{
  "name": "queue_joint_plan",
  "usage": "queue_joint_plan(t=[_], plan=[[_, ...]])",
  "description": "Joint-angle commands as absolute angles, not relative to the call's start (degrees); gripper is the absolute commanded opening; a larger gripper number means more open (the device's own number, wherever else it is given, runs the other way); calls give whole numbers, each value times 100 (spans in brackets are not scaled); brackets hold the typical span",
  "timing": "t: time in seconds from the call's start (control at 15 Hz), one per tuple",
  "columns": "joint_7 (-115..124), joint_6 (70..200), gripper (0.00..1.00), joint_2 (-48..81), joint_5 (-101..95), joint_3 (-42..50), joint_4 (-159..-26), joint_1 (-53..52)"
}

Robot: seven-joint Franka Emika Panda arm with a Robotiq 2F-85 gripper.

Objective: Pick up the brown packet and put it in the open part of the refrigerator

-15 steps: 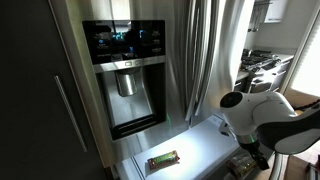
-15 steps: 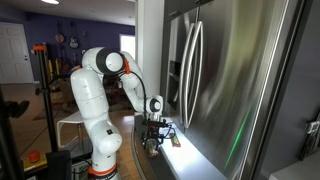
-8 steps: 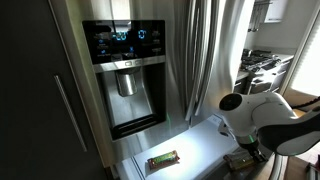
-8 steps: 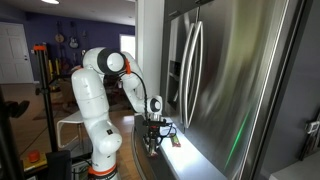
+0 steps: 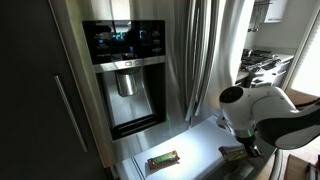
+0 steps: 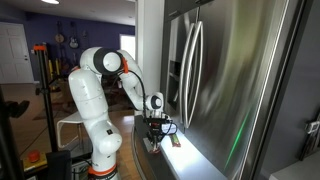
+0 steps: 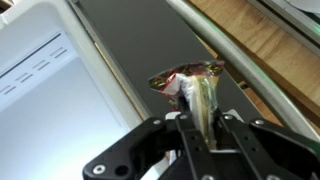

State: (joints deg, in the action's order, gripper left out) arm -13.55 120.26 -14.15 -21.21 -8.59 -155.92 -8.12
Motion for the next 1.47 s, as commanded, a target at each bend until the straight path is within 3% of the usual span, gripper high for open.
queue_joint_plan(t=[0.0, 0.6, 0.67, 0.93, 1.0, 1.4], plan=[[-973, 12125, 5, -1826, -2033, -770, -15645, -774], [-144, 12158, 5, -1975, -2418, -821, -15440, -605], [-291, 12218, 19, -1908, -2310, -782, -15457, -647], [-261, 12217, 19, -1909, -2310, -784, -15436, -642], [-259, 12217, 5, -1909, -2310, -784, -15436, -642], [-833, 12767, 5, -1517, -3361, -905, -15327, -647]])
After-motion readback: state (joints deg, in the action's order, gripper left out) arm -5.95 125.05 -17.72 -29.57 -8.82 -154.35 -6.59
